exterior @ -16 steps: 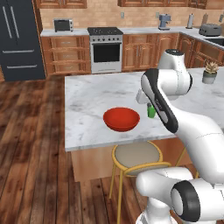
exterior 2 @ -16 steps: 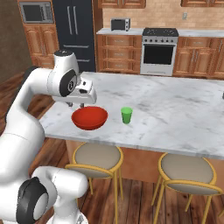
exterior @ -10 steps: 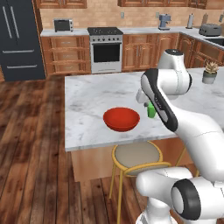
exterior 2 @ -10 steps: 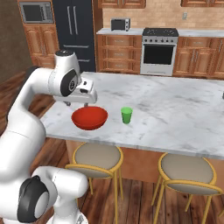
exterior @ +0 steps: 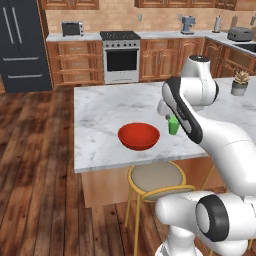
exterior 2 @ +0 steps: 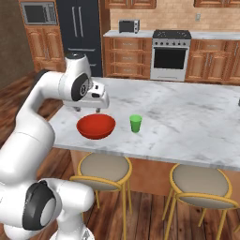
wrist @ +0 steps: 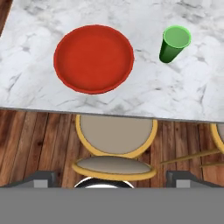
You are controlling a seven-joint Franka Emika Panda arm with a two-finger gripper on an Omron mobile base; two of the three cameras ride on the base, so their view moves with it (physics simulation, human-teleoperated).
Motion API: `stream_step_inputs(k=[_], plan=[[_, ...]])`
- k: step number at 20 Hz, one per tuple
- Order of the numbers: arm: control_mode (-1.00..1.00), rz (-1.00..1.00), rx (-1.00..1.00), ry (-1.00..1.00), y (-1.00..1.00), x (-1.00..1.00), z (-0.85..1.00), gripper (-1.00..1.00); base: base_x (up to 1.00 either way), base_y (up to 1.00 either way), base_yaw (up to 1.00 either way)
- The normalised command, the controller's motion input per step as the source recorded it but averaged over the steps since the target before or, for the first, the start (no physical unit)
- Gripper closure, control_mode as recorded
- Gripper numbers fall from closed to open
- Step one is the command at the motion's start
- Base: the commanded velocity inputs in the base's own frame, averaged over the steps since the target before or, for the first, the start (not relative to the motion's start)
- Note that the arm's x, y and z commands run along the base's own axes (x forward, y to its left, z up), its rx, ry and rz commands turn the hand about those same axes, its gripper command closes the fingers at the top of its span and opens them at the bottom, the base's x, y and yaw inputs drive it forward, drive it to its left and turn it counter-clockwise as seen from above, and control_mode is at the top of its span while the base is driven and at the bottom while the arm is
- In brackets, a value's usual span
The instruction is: Place the cup inside the bowl on the dining table and move the bowl to any counter.
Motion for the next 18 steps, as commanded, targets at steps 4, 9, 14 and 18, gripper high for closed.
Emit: stream_step_inputs(k=[4, 9, 14, 18], plan=[[-1.0, 0.01, -0.03, 0.0, -0.19, 0.13, 0.0, -1.0, 0.0, 0.0, 0.0], [-1.0, 0.01, -0.02, -0.01, -0.25, 0.04, 0.0, -1.0, 0.0, 0.0, 0.0], [-1.0, 0.0, -0.02, -0.01, -0.29, 0.03, 0.0, -1.0, 0.0, 0.0, 0.0], [-1.0, 0.0, 0.0, 0.0, -0.28, 0.03, 0.0, -1.0, 0.0, 0.0, 0.0]])
